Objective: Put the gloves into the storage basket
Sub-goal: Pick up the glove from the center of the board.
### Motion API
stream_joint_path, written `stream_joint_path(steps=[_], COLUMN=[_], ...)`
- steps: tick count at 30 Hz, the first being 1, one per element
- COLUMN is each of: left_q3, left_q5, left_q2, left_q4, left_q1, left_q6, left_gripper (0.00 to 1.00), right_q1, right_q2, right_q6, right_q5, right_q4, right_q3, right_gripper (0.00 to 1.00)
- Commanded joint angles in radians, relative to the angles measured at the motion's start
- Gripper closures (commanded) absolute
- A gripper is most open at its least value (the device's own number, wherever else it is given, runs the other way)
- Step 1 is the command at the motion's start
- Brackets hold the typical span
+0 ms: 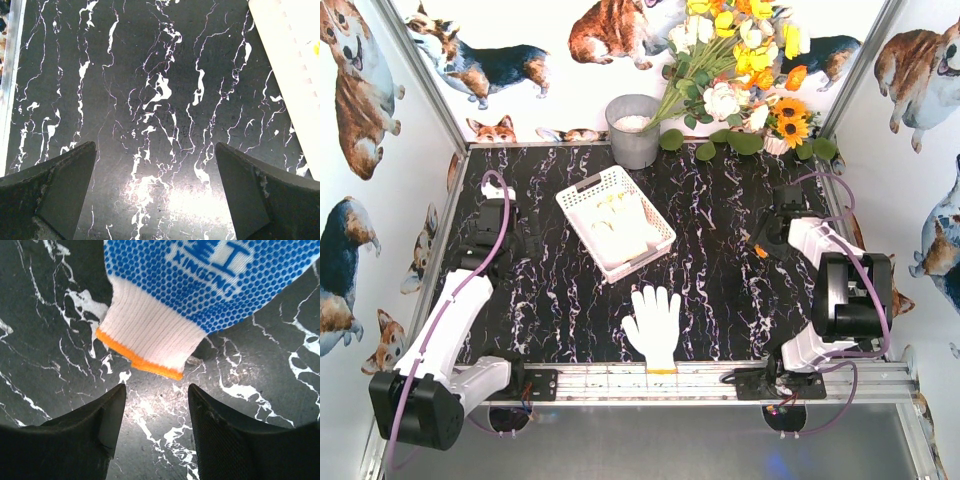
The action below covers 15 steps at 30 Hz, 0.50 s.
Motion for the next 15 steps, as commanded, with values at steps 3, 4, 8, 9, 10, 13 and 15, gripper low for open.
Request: stream_joint_path(steps=[3, 4, 8, 9, 10, 13, 15], left_q3=[-0.006, -0.006, -0.009, -0.008, -0.008, -0.006, -0.006], left_q5=[0.008, 0.008, 0.012, 0.013, 0.014, 0.014, 0.014], left_q2=[0.01, 0.009, 0.007, 0.009, 0.011, 0.016, 0.016], left_q4=[0.021, 0.021, 0.025, 0.025, 0.025, 0.024, 0.024], left_q1=[0.019, 0.019, 0.02, 0.02, 0.021, 0.02, 0.02], left_q6=[0.012, 0.011, 0.011, 0.011, 0.012, 0.011, 0.012], left_gripper=[0.0, 0.0, 0.0, 0.0, 0.0, 0.0, 0.0], right_q1=[-0.055, -0.064, -0.078, -0.077, -0.079, -0.079, -0.079], right_q2=[0.025, 0.03, 0.051, 0.061, 0.074, 0.116, 0.136], right_q6=[0.014, 0.015, 0.015, 0.015, 0.014, 0.006, 0.004], right_q5=[0.018, 0.009, -0.019, -0.024, -0.031, -0.052, -0.055], right_q4=[0.082, 0.086, 0.099, 0.098, 0.092, 0.065, 0.064], right_q3=[0.042, 0.041, 0.044, 0.049, 0.056, 0.079, 0.08], right_gripper=[0.48, 0.49, 0.5, 0.51, 0.52, 0.58, 0.6])
